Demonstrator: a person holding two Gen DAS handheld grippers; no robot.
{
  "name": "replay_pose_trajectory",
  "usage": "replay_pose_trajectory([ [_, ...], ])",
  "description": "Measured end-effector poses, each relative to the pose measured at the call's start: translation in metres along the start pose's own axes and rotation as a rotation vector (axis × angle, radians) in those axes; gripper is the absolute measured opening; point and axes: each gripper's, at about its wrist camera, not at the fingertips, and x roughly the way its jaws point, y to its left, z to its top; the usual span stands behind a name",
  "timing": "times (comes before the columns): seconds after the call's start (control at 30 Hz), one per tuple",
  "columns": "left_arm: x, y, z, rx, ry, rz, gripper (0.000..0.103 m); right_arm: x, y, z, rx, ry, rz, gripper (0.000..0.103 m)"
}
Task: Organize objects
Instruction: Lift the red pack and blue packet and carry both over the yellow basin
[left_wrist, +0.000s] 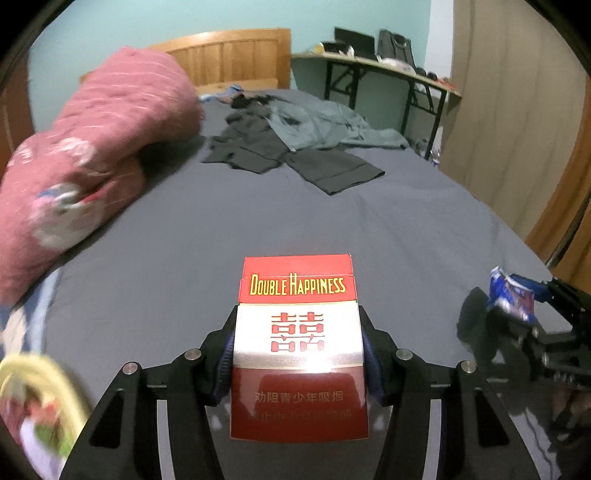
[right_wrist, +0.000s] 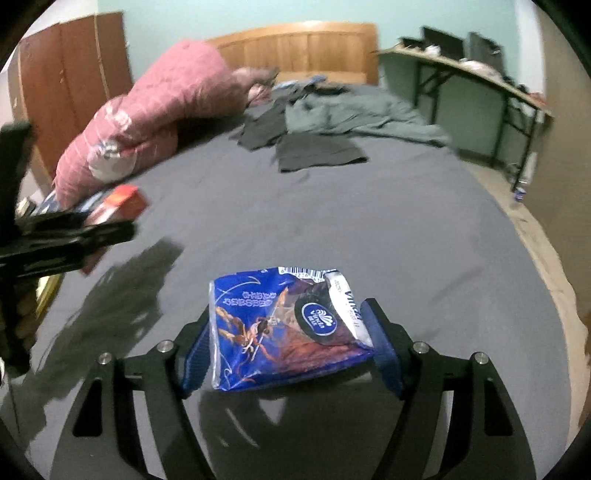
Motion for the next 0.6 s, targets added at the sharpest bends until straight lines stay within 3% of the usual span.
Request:
replay_pose_trajectory([
  [0.13, -0.059, 0.016, -0.045, -0.041, -0.049, 0.040, 0.055, -0.035, 0.009, -0.018, 0.062, -0.042, -0.054, 0.074],
  [0.27, -0.086, 0.030, -0.081, -0.111, -0.086, 0.056, 0.055, -0.057, 0.020, -0.018, 0.077, -0.084, -0.070, 0.074],
  [0.33, -0.088, 0.030, -0.084, -0.110, -0.072, 0.062, 0.055, -0.062, 0.024, -0.013, 0.093, -0.122, -0.073, 0.074],
  [0.43, -0.100, 0.024, -0.083, -0.102, -0.117, 0.071, 0.055, -0.065, 0.034, -0.011, 0.073, -0.153, -0.088, 0.074],
  [0.6, -0.107, 0.020, -0.094, -0.110, -0.123, 0.052, 0.055, -0.056, 0.044, -0.019, 0.042, -0.130, -0.083, 0.074],
])
